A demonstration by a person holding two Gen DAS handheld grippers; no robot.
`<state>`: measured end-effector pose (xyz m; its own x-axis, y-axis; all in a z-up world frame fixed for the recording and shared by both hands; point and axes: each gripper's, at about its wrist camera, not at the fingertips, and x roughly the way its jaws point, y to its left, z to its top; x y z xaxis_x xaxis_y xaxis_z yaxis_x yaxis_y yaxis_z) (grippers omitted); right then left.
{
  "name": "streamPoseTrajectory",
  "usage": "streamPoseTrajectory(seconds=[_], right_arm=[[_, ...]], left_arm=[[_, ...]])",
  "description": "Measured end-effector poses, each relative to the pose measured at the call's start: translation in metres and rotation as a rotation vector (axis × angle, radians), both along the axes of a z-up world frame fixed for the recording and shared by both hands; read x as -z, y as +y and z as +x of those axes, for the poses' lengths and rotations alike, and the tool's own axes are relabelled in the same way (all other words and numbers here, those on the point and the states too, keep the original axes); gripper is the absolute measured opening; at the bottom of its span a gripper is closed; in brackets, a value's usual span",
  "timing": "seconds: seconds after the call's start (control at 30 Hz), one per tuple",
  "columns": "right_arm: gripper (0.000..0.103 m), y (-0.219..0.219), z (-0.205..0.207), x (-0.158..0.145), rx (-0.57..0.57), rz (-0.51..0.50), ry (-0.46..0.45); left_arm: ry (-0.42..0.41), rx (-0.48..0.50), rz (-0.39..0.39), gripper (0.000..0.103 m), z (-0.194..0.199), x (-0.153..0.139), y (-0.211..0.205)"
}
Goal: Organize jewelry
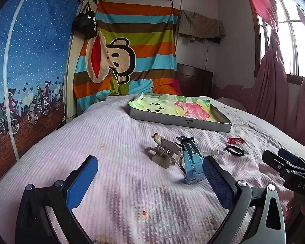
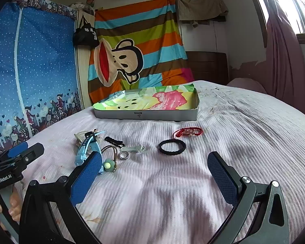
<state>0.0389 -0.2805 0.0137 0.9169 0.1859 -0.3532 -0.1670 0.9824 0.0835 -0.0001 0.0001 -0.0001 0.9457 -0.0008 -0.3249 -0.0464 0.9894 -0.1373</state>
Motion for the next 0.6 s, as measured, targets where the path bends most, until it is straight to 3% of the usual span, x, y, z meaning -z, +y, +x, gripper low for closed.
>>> streamPoseTrajectory(seconds=[0.6], right_arm=[[0.102,0.0005,-0.0013,-0.0004,0.0,0.003,-0.002]], left_arm=[[-0.003,0.002,0.008,0.103,-0.0007,-0.0017,-0.002]])
